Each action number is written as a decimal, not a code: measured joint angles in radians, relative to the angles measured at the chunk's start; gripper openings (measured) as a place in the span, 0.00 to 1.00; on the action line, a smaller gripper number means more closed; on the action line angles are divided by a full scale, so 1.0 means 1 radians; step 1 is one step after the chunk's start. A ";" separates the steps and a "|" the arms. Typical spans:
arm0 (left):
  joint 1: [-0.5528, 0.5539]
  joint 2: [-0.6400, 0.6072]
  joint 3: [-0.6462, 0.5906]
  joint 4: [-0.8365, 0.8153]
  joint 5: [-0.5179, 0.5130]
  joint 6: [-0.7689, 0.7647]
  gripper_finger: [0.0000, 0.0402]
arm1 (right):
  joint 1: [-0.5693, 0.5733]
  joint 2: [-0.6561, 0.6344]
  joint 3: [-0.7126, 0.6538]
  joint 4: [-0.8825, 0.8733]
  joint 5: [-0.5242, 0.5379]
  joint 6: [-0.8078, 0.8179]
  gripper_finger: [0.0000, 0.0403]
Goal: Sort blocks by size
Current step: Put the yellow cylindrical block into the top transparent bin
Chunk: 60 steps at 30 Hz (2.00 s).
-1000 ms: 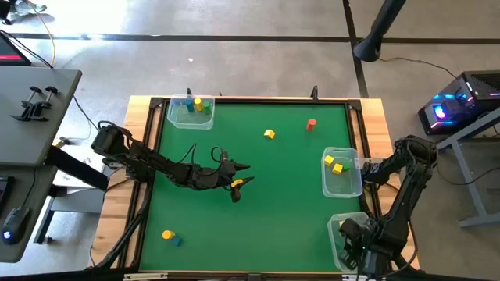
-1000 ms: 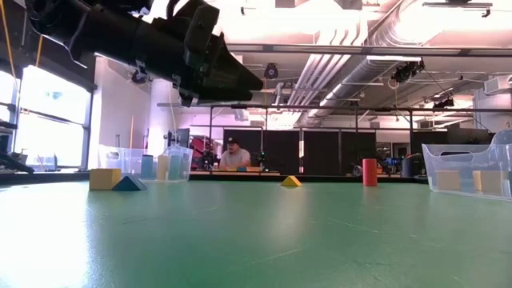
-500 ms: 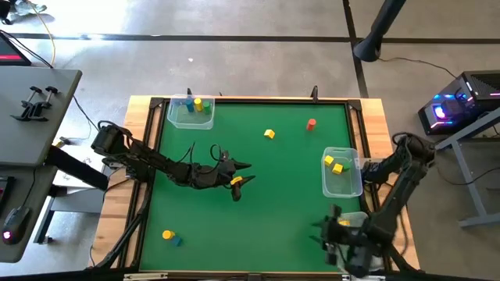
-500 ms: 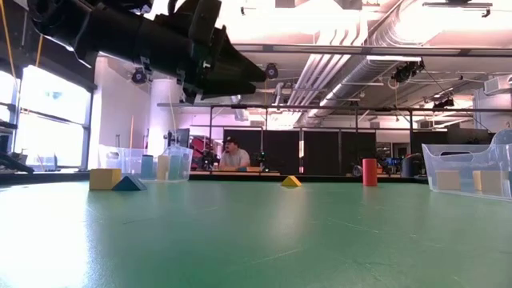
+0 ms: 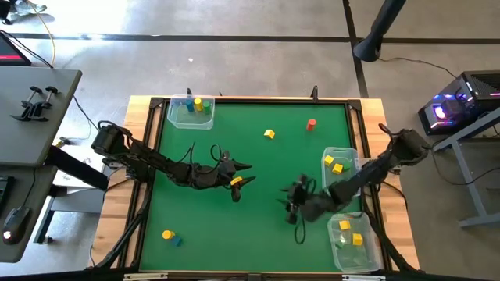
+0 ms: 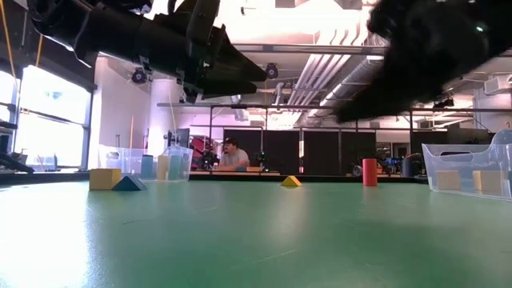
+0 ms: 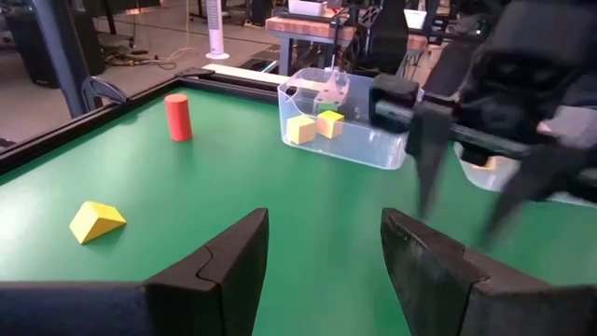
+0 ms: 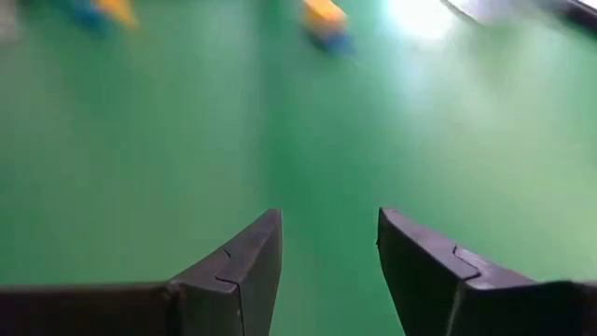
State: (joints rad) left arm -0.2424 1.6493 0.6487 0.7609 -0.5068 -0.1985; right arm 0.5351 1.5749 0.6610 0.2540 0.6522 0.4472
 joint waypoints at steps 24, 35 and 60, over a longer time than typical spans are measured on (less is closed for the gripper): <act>-0.216 -0.230 0.254 -1.144 0.003 -0.365 0.48 | -0.205 0.120 -0.082 0.473 -0.242 -0.201 0.42; -0.389 -0.231 0.352 -1.725 0.433 -1.021 0.48 | -0.208 0.232 -0.081 0.643 -0.243 -0.183 0.42; -0.780 -0.230 0.352 -1.614 0.670 -1.856 0.48 | -0.208 0.232 -0.081 0.657 -0.244 -0.194 0.42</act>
State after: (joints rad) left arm -1.0222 1.4191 1.0012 -0.8533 0.1635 -2.0548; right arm 0.3271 1.8072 0.5800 0.9112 0.4084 0.2535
